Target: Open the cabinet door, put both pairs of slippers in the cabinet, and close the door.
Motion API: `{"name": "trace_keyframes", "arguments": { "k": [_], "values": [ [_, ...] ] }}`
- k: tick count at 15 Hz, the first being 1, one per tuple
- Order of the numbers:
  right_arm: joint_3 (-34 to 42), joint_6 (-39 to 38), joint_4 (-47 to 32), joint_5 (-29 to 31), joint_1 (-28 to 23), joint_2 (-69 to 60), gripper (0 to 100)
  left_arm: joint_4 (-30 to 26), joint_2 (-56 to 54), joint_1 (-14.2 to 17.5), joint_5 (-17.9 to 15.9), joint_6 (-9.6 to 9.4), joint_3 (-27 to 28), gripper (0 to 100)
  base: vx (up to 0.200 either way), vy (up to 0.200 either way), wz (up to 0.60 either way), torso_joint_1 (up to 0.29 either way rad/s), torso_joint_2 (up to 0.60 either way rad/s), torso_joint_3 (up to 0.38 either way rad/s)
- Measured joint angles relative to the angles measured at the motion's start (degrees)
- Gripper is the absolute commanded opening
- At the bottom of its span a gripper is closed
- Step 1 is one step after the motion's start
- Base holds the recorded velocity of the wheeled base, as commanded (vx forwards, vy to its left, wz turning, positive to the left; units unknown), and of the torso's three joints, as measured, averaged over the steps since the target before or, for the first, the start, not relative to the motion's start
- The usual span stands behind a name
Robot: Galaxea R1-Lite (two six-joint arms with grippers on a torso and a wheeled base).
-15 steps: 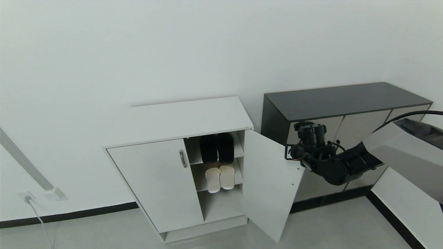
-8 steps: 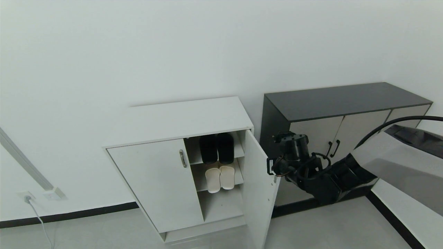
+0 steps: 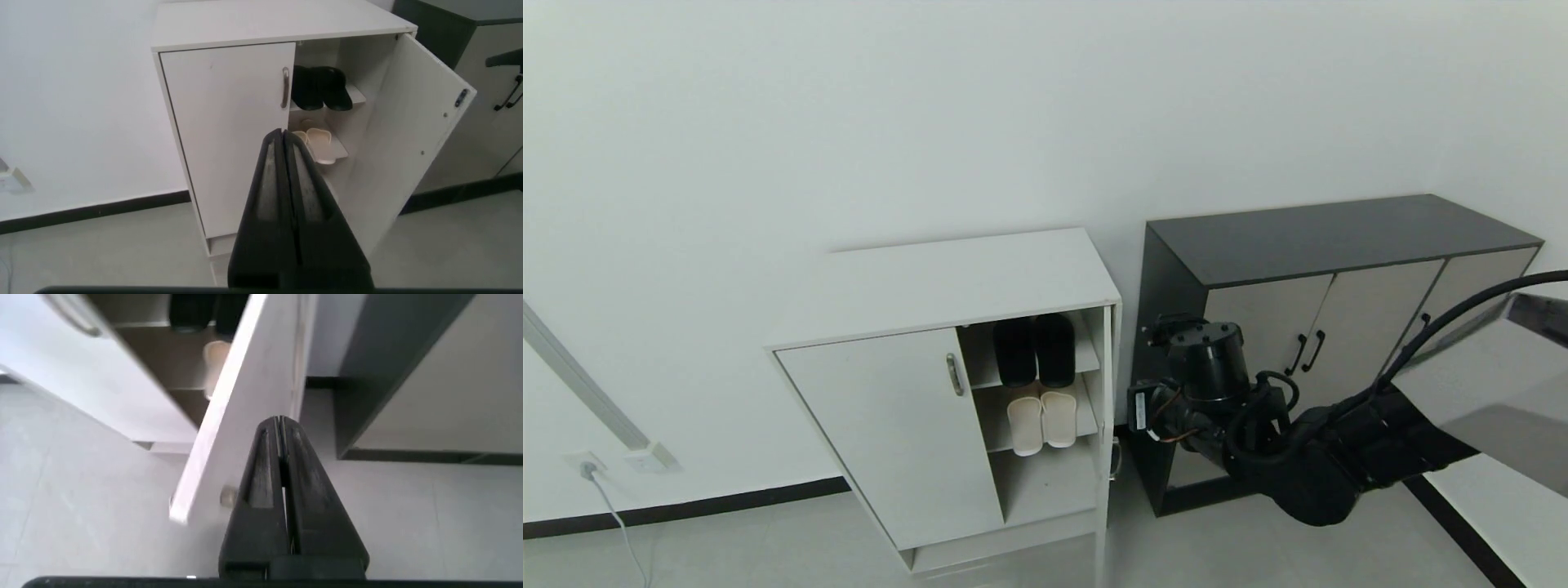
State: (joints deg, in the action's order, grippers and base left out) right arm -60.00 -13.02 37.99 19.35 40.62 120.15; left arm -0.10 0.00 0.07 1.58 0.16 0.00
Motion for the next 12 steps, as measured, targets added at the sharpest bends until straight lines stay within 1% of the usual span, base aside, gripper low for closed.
{"name": "trace_keyframes", "arguments": {
  "k": [3, 5, 8, 9, 12],
  "values": [
    [1.7, 0.2, 0.1, 0.0, 1.0, -1.9, 0, 0.0, 0.0, 0.0, 0.0, 0.00, 0.0, 0, 0.000, 0.000, 0.00, 0.000, 0.00, 0.000],
    [2.2, 0.2, 0.2, -0.3, 1.4, -2.4, 0, 0.0, 0.0, 0.0, 0.0, 0.00, 0.0, 0, 0.000, 0.000, 0.60, 0.010, 0.00, -0.002],
    [3.8, 0.2, 0.3, -3.9, 1.8, -3.7, 0, 0.0, 0.0, 0.1, 0.0, 0.05, 0.0, 0, 0.000, 0.000, 0.60, 0.002, 0.01, 0.002],
    [4.3, 0.2, 0.1, -4.2, 1.8, -3.9, 0, 0.0, 0.0, 0.0, 0.1, 0.06, 0.0, 0, 0.000, 0.000, 0.60, 0.007, 0.00, 0.002],
    [4.9, 0.4, 1.0, -4.3, 1.8, -4.5, 0, 0.1, 0.0, 0.0, 0.1, 0.06, 0.0, 0, 0.000, 0.000, 0.00, 0.000, 0.00, 0.000]
  ]
}}
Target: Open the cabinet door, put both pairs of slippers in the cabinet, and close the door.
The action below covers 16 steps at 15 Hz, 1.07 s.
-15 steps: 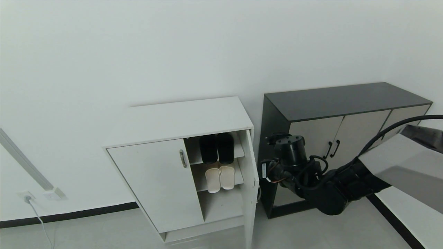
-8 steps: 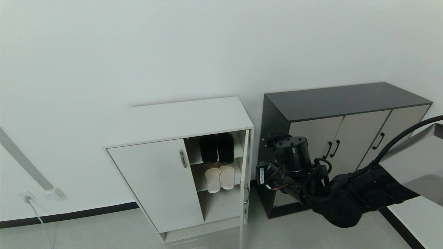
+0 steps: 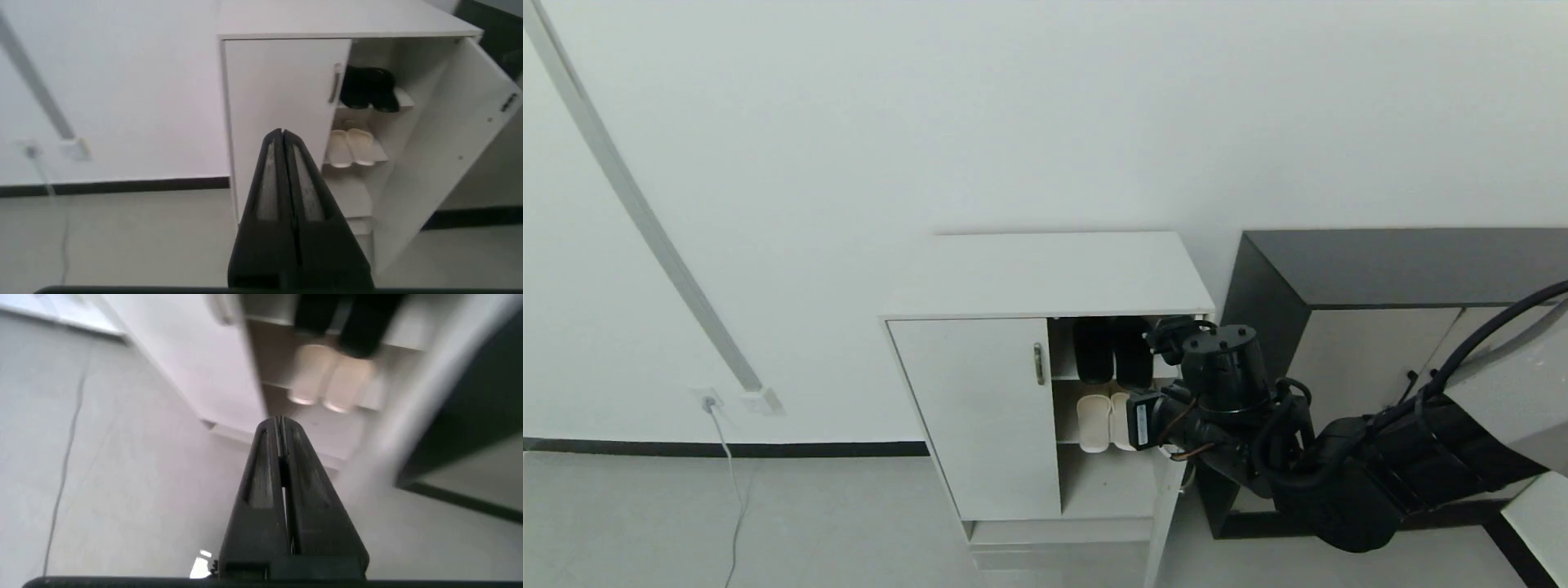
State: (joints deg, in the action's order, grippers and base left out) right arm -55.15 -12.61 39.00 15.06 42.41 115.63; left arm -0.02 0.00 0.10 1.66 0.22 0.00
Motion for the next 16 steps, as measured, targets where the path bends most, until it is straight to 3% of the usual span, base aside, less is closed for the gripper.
{"name": "trace_keyframes", "arguments": {
  "k": [4, 9, 12, 16],
  "values": [
    [1.7, 3.9, 0.1, 1.4, -1.2, -1.1, 0, 0.0, 0.0, -0.1, 0.0, -0.01, 0.0, 0, 0.000, 0.000, 0.00, 0.000, 0.00, 0.000],
    [6.0, 13.6, -0.8, 9.5, -7.2, -3.3, 0, -0.1, 0.0, -0.1, 0.0, -0.06, 0.0, 0, 0.000, 0.000, 0.00, 0.000, 0.00, 0.000],
    [10.3, 16.8, -0.8, 9.3, -9.7, -3.9, 0, -0.1, 0.0, 0.0, 0.0, -0.09, 0.0, 0, 0.000, 0.000, 0.00, 0.000, 0.00, 0.000],
    [10.5, 16.4, 0.1, 8.3, -9.9, -1.7, 0, -0.1, 0.0, 0.0, 0.0, -0.09, 0.0, 0, 0.000, 0.000, 0.00, 0.000, 0.00, 0.000]
  ]
}}
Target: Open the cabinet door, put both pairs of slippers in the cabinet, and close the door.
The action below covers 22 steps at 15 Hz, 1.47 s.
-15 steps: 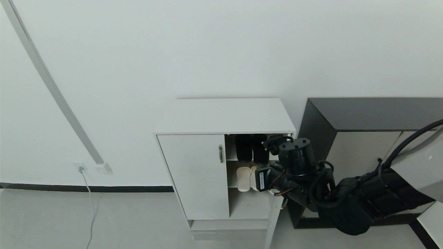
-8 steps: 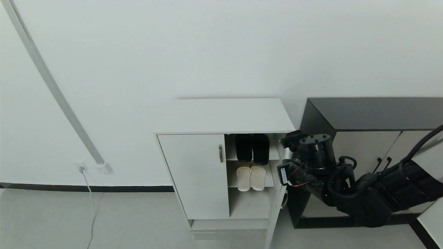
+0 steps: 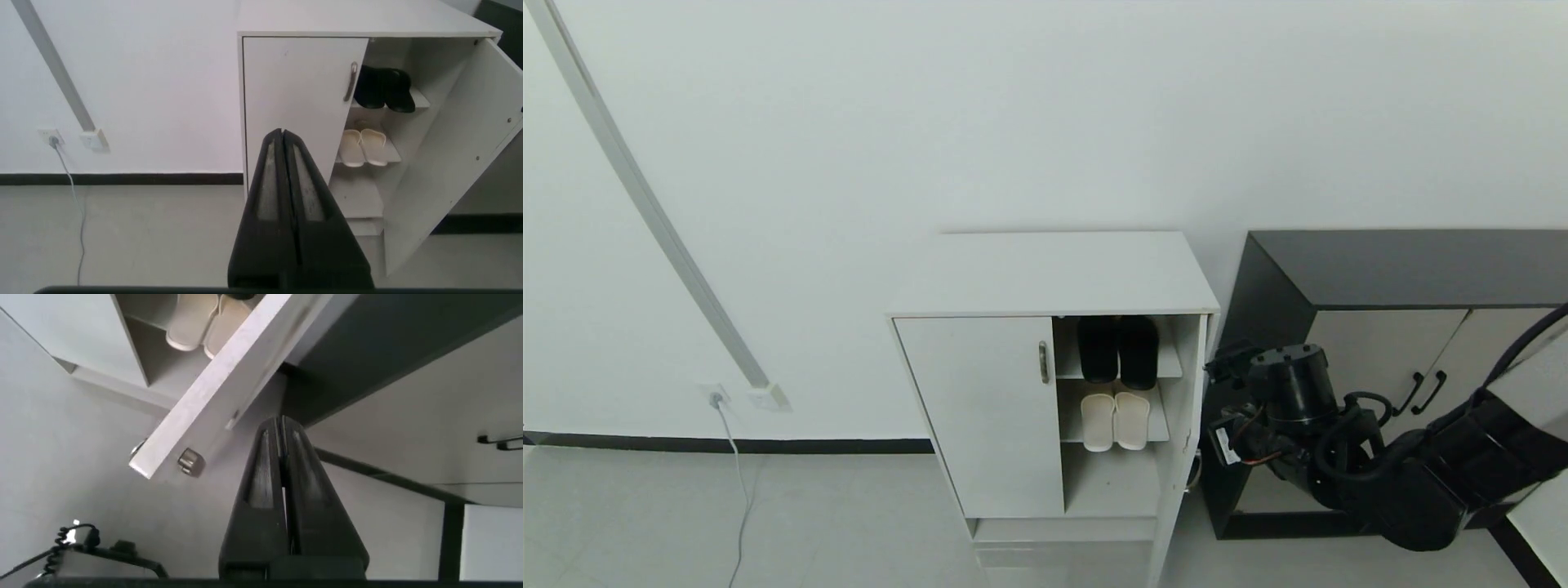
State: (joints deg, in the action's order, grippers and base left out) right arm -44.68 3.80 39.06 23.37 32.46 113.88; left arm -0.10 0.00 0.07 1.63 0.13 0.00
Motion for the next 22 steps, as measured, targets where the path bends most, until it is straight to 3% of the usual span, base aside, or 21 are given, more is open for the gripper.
{"name": "trace_keyframes", "arguments": {
  "k": [6, 15, 19, 22],
  "values": [
    [-1.4, -0.6, 5.8, -2.8, 0.7, 5.0, 0, 0.0, 0.0, 0.0, 0.0, 0.02, 0.0, 0, 0.000, 0.000, 0.00, 0.000, 0.00, 0.000],
    [-6.4, -12.3, 11.3, -8.0, 2.8, 7.9, 0, 0.0, 0.0, 0.0, 0.0, 0.02, 0.0, 0, 0.000, 0.000, 0.00, 0.000, 0.00, 0.000],
    [-1.9, -12.1, 13.2, -10.2, 2.8, 4.3, 0, 0.0, 0.0, 0.0, 0.0, -0.04, 0.0, 0, 0.100, 0.000, 0.00, 0.002, 0.00, 0.001],
    [6.0, -12.1, 13.4, -10.4, 2.9, -0.3, 0, 0.0, 0.0, 0.0, 0.0, -0.13, 0.0, 0, 0.200, 0.000, 0.00, -0.007, 0.00, 0.002]
  ]
}}
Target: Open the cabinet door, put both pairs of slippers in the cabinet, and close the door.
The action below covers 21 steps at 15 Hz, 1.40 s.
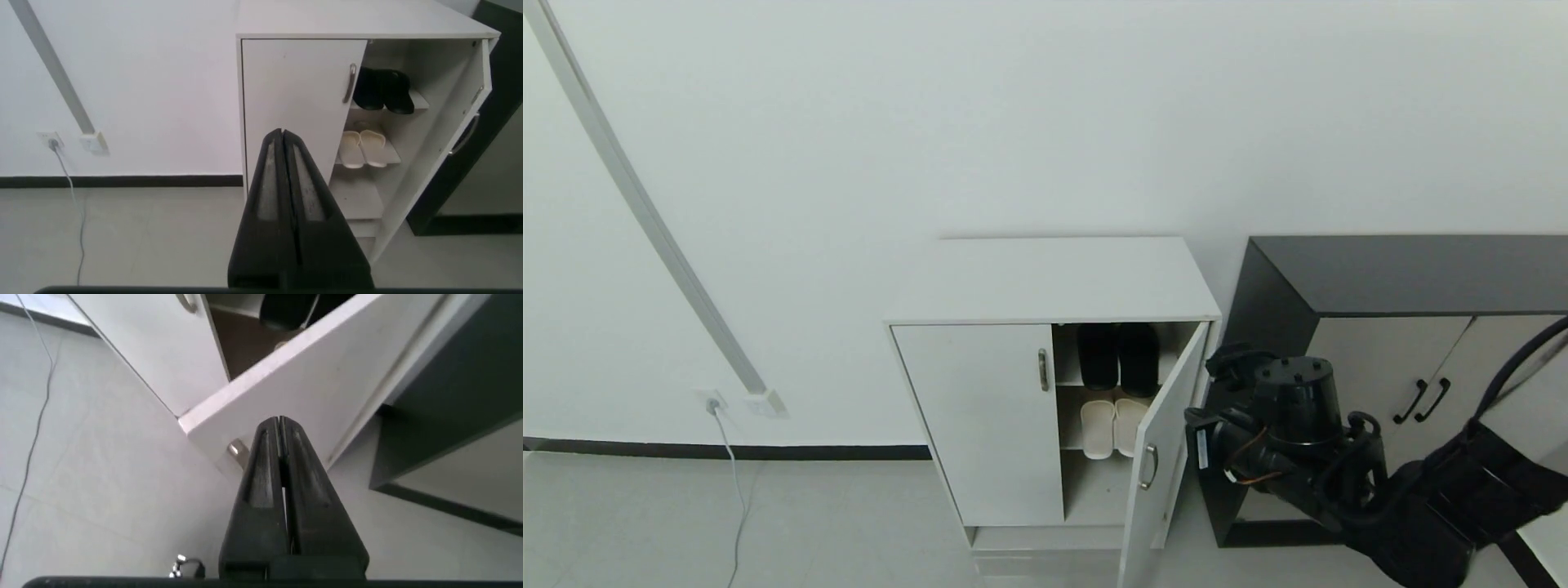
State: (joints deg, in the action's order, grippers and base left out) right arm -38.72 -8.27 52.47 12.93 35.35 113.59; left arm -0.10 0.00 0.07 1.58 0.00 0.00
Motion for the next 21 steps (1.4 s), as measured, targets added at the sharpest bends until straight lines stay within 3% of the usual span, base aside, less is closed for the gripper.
{"name": "trace_keyframes", "arguments": {
  "k": [4, 7, 21],
  "values": [
    [8.0, 0.1, 0.3, -0.9, 0.3, -3.9, 0, 0.0, 0.0, 0.0, 0.1, 0.05, 0.0, 0, 0.050, 0.000, 0.00, 0.004, 0.00, -0.001],
    [9.1, 0.0, 0.4, -1.0, 1.2, -4.2, 0, 0.0, 0.0, 0.0, 0.0, 0.07, 0.0, 0, 0.000, 0.000, 0.00, 0.000, 0.00, 0.000],
    [-0.6, -0.2, 0.4, -1.6, 1.5, 4.7, 0, 0.0, 0.0, 0.0, 0.1, 0.16, 0.0, 0, 0.000, 0.000, 0.00, 0.000, 0.00, 0.000]
  ]
}}
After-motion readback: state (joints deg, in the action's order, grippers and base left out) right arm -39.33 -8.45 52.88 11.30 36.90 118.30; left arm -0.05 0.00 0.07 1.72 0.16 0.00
